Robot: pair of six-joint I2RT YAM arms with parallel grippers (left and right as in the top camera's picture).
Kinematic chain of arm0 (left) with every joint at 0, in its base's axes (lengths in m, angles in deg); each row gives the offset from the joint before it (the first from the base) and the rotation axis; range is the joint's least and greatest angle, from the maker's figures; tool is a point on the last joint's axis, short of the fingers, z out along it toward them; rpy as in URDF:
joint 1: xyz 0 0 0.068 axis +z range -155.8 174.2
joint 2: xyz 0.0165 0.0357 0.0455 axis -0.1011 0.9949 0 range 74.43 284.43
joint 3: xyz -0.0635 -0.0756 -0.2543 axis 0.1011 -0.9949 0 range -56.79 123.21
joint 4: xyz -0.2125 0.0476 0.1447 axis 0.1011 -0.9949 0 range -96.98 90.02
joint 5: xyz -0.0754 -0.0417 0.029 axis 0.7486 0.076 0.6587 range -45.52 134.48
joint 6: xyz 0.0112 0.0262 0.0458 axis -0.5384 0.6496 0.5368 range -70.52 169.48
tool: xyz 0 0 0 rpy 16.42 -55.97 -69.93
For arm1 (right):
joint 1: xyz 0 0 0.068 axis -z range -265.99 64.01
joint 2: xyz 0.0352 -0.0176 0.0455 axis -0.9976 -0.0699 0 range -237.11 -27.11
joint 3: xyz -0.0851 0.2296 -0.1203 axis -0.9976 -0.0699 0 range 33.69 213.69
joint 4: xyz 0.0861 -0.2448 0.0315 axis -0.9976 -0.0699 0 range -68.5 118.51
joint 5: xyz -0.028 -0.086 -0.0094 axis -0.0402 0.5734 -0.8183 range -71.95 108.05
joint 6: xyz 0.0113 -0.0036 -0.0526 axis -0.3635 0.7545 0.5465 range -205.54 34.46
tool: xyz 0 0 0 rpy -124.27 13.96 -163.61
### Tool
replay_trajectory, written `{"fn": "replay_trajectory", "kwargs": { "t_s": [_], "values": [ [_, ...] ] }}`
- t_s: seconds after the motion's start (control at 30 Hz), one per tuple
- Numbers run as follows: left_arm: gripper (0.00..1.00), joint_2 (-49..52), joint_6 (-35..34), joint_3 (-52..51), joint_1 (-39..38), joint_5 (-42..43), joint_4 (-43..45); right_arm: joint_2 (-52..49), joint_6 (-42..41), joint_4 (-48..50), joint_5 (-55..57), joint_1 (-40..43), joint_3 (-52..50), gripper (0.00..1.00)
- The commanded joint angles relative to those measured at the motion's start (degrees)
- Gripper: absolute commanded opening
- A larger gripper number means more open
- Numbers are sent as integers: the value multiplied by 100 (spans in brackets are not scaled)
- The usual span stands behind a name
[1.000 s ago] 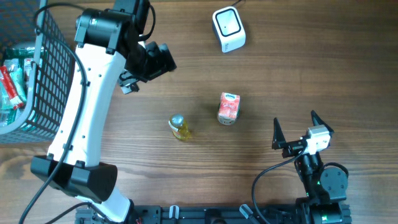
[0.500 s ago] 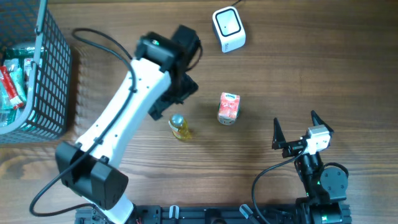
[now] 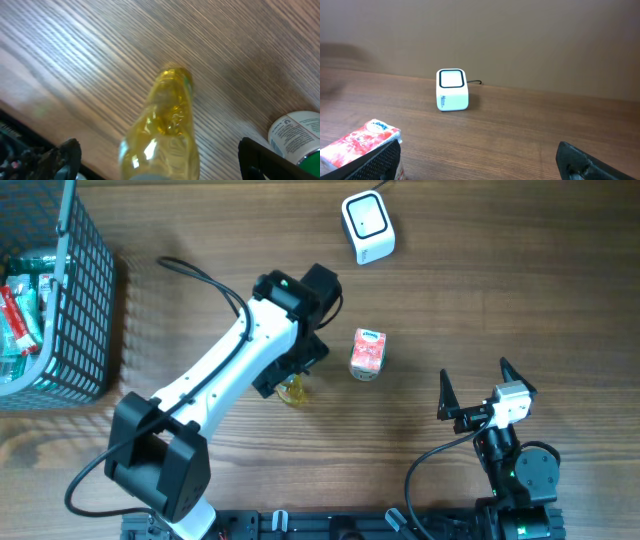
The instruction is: Scan the item barcode
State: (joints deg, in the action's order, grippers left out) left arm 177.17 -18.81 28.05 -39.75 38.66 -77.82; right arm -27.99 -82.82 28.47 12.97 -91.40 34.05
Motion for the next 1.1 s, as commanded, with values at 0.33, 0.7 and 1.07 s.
{"fn": "replay_trajectory", "kwargs": {
  "t_s": [0.33, 0.7, 1.07],
  "values": [
    [64, -63, 149, -437, -192, 59, 717, 35, 28, 17, 55, 17, -7, 100],
    [43, -63, 649, -437, -195, 37, 723, 35, 26, 17, 55, 17, -7, 100],
    [27, -63, 970, -437, -188, 37, 1156, 35, 28, 17, 55, 17, -7, 100]
  ]
}}
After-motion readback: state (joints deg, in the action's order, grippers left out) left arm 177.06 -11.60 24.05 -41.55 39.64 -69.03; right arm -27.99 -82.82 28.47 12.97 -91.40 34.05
